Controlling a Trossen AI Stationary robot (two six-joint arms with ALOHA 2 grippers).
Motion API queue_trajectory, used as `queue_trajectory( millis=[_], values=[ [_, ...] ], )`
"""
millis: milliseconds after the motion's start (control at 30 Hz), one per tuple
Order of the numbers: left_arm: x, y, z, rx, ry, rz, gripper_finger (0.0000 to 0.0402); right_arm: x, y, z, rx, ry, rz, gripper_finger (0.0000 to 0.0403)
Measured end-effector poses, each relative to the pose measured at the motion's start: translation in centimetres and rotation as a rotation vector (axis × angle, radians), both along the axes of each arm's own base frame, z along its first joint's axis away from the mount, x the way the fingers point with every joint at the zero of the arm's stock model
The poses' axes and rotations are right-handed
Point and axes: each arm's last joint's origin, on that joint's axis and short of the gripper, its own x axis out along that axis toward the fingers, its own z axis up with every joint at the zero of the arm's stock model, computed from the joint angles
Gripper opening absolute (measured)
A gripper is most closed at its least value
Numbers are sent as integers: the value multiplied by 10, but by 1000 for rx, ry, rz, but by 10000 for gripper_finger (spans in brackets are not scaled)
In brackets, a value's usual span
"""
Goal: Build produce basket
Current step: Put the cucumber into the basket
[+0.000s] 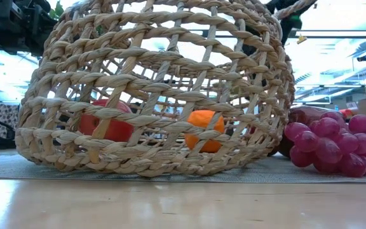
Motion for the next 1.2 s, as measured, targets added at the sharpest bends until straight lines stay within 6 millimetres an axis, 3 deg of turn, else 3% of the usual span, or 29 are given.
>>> queue_trajectory(
  millis=[233, 533, 800, 1100, 1200],
  values=[
    [0, 0, 0, 0, 0, 0, 148, -14, 11, 60, -1, -290, -165, 139],
    [0, 0, 0, 0, 0, 0, 149, -30, 29, 110, 305, -740, -421, 139],
    [0, 0, 0, 0, 0, 0, 145, -35, 47, 130, 509, -915, -413, 139],
    [0, 0, 0, 0, 0, 0, 150, -26, 62, 127, 416, -909, -415, 139],
    [0, 0, 0, 0, 0, 0, 148, -22, 69, 128, 341, -894, -308, 139]
  ],
)
